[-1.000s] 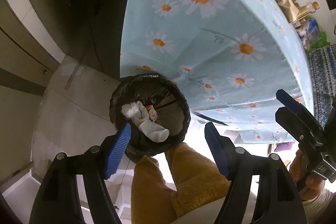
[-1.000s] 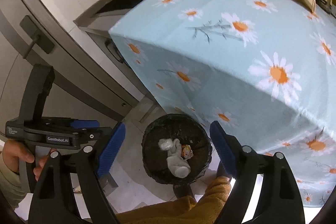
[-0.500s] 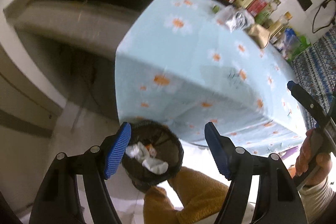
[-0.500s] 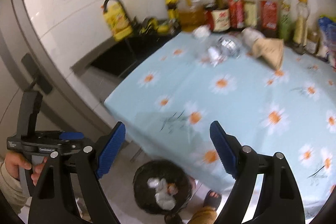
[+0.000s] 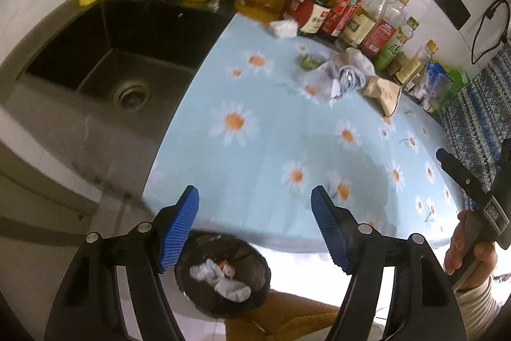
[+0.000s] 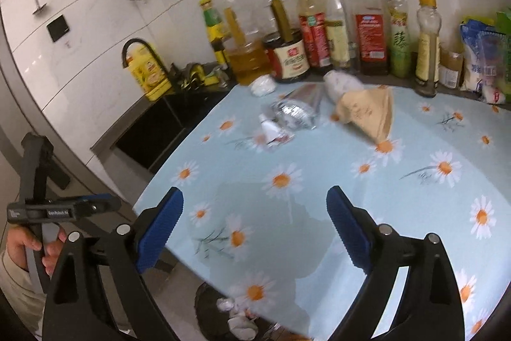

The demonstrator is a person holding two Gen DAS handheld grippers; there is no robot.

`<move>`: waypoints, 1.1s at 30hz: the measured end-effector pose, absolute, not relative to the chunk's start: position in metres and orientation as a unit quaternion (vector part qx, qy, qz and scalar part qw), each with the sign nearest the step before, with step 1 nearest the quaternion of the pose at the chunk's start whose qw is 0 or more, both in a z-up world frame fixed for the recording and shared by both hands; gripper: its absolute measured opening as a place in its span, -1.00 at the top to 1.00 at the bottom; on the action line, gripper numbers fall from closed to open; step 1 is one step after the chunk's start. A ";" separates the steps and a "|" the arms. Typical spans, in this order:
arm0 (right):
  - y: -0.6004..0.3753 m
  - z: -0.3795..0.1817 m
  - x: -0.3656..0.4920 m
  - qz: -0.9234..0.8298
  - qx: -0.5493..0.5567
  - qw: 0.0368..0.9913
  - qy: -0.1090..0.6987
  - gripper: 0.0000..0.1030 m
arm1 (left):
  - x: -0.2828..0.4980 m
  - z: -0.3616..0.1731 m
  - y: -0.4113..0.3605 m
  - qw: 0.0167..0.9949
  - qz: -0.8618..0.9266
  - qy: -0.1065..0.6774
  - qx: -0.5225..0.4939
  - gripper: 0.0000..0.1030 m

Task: Collect trash
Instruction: 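Move both tools back over the tablecloth, then approach the brown paper cone with the right tool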

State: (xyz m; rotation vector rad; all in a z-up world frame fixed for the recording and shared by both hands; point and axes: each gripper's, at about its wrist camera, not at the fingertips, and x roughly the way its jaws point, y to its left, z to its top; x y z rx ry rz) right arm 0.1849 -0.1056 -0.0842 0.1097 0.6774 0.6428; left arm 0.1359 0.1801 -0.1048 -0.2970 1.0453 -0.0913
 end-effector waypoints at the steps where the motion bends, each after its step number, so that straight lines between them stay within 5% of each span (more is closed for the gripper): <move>1: -0.112 -0.084 0.192 0.304 0.056 0.894 0.326 -0.75 | 0.142 -0.103 0.177 0.856 -0.045 0.497 -0.138 -0.37; 28: -0.187 -0.096 0.341 0.218 0.057 0.909 0.350 -0.76 | 0.282 -0.117 0.131 0.837 -0.062 0.536 -0.086 -0.37; 30: -0.187 -0.099 0.342 0.215 0.056 0.908 0.355 -0.90 | 0.285 -0.116 0.125 0.837 -0.071 0.537 -0.079 -0.61; 33: -0.185 -0.104 0.344 0.218 0.054 0.904 0.364 -0.93 | 0.289 -0.113 0.116 0.839 -0.088 0.532 -0.065 -0.63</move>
